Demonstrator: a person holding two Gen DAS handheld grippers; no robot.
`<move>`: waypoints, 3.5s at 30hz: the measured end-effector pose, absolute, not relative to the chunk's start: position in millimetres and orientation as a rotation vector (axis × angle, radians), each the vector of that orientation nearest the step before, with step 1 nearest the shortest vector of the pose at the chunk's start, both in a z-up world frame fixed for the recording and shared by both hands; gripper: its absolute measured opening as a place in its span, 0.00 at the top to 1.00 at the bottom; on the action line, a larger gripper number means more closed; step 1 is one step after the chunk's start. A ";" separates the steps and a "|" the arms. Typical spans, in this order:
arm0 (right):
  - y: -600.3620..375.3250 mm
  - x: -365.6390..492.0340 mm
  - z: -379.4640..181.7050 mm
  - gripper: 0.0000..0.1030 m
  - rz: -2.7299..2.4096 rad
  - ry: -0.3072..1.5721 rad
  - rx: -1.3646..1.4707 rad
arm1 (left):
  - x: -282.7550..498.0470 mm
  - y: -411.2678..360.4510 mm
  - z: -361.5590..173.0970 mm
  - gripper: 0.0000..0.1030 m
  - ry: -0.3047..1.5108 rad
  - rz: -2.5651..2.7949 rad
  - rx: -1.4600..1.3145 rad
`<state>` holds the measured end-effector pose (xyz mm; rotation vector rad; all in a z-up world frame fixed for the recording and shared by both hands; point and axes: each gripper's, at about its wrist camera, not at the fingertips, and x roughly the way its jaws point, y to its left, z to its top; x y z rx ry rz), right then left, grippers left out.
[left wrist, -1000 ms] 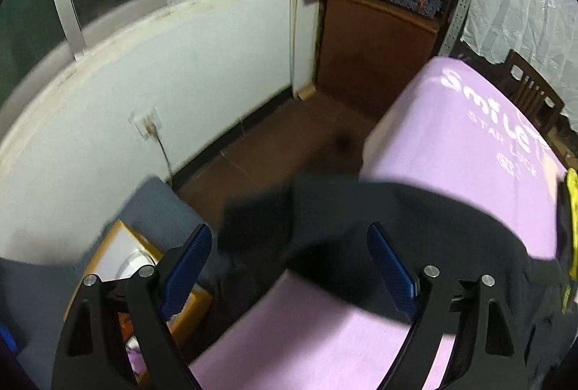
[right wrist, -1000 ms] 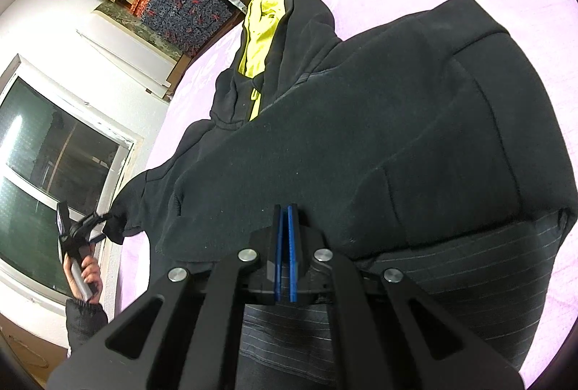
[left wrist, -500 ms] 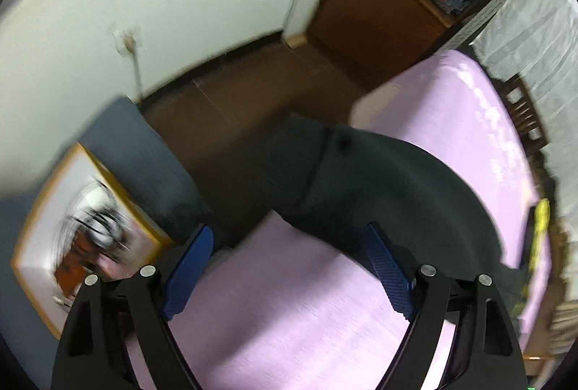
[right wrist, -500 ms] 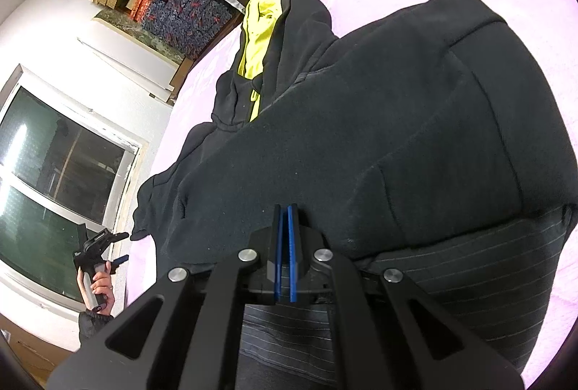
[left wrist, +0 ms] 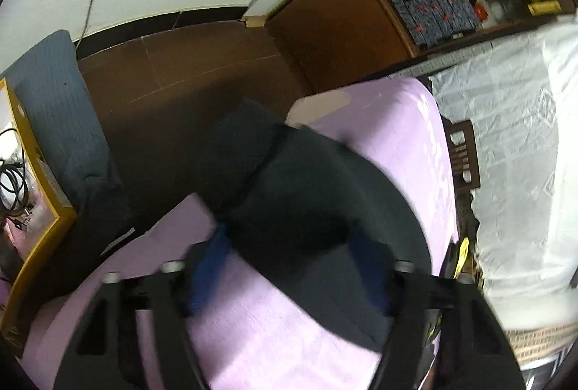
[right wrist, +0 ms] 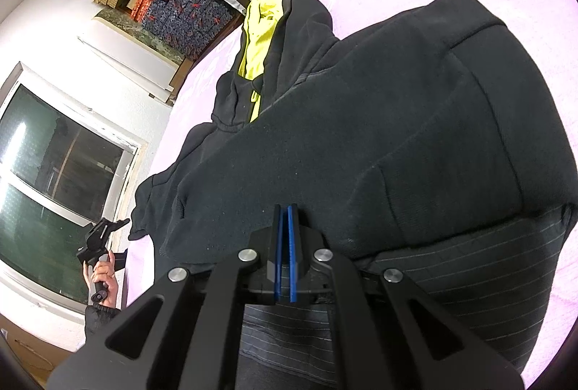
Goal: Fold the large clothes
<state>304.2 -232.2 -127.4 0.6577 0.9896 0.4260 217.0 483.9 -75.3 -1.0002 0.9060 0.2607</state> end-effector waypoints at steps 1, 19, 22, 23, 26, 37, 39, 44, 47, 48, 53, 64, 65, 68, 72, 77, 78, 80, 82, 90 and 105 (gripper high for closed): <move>-232.1 304.1 -127.2 0.99 0.425 0.989 0.657 | 217.0 484.0 -73.5 0.55 0.893 0.259 -0.997; -219.3 298.7 -116.6 0.96 0.387 0.961 0.511 | 210.1 442.2 -22.6 0.93 0.812 0.335 -0.702; -220.1 298.4 -115.3 0.96 0.386 0.960 0.517 | 207.9 426.9 -8.0 0.93 0.803 0.340 -0.642; -220.4 298.3 -114.5 0.95 0.383 0.958 0.518 | 207.3 421.8 -2.3 0.93 0.799 0.339 -0.625; -222.5 296.5 -110.9 0.93 0.383 0.948 0.531 | 204.7 396.9 18.8 0.93 0.780 0.336 -0.544; -232.5 286.5 -87.1 0.93 0.423 0.885 0.582 | 207.1 235.8 82.9 0.93 0.721 0.230 -0.183; -235.3 284.5 -83.2 0.93 0.428 0.873 0.592 | 208.8 202.4 83.3 0.93 0.719 0.198 -0.133; -245.4 280.5 -77.3 0.93 0.431 0.850 0.630 | 218.9 110.2 67.8 0.93 0.734 0.089 -0.037; -252.6 280.2 -77.0 0.93 0.426 0.840 0.660 | 227.0 58.9 50.0 0.93 0.759 0.028 0.008; -255.1 280.4 -77.2 0.93 0.423 0.839 0.670 | 229.8 41.2 40.9 0.93 0.772 0.006 0.019; -274.4 283.9 -82.5 0.93 0.402 0.837 0.746 | 241.9 -17.9 -5.1 0.93 0.828 -0.050 0.069; -293.8 289.6 -93.3 0.86 0.381 0.849 0.842 | 244.1 -58.2 -58.3 0.82 0.915 -0.095 0.126; -293.2 290.1 -93.5 0.86 0.382 0.851 0.840 | 241.6 -57.4 -54.9 0.69 0.914 -0.105 0.124; -290.8 289.8 -93.1 0.86 0.378 0.852 0.826 | 228.1 -43.7 -37.6 0.52 0.887 -0.123 0.119; -287.8 289.7 -93.0 0.86 0.381 0.855 0.815 | 209.4 3.0 -19.8 0.41 0.847 -0.059 0.144; -272.0 286.6 -88.2 0.84 0.411 0.863 0.758 | 203.9 85.4 -21.5 0.40 0.832 0.115 0.160; -266.6 285.2 -85.9 0.84 0.422 0.863 0.736 | 205.1 100.7 -23.8 0.40 0.839 0.145 0.152; -255.2 282.1 -80.6 0.81 0.440 0.860 0.691 | 209.2 128.9 -31.6 0.40 0.853 0.206 0.137; -243.0 277.7 -75.2 0.78 0.458 0.855 0.645 | 214.6 143.2 -39.7 0.40 0.878 0.221 0.129; -195.7 274.4 -56.6 0.69 0.488 0.846 0.468 | 238.6 117.5 -65.6 0.40 0.855 0.228 0.290; -88.4 293.4 -74.3 0.49 0.259 0.843 -0.063 | 254.5 124.6 -87.9 0.82 0.888 0.188 0.221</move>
